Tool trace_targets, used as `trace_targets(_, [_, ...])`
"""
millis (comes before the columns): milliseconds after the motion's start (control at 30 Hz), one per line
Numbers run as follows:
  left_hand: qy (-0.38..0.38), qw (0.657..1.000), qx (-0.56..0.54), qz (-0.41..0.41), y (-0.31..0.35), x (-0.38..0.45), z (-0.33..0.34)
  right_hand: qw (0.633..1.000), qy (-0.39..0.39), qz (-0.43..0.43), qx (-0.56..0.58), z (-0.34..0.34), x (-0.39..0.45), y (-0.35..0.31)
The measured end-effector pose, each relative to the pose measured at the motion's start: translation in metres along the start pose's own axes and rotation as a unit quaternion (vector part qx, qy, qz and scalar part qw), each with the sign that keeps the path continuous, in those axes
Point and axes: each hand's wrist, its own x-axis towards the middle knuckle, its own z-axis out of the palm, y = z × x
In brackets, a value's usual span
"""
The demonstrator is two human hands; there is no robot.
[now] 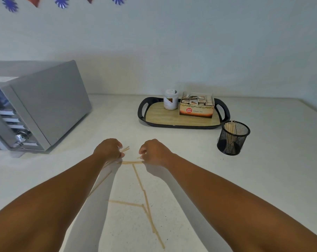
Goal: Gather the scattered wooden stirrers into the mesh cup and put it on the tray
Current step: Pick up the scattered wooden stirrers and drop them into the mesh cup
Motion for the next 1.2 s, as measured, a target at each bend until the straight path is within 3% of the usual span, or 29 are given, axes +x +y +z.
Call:
trace_targets(200, [0.024,0.999,-0.026,-0.004,-0.002,-0.004,0.005,0.999,-0.018,-0.026,-0.044,0.024,0.0,-0.014])
trace_targets(333, [0.014,0.998,-0.062,-0.02,-0.001,-0.003,0.007,0.993,0.009,-0.064,-0.101,0.028,-0.015,-0.017])
trace_targets(567, [0.004,1.0,-0.018,0.011,0.005,-0.002,0.012,0.988,-0.033,-0.035,-0.146,0.008,-0.023,-0.013])
trace_targets(967, [-0.046,0.999,0.01,0.027,0.02,-0.004,0.012,0.992,-0.043,0.075,-0.092,-0.013,-0.038,0.012])
trace_targets(1200, [-0.027,0.999,0.023,0.036,0.026,0.0,0.009,0.994,-0.017,0.107,-0.021,-0.039,-0.038,0.022])
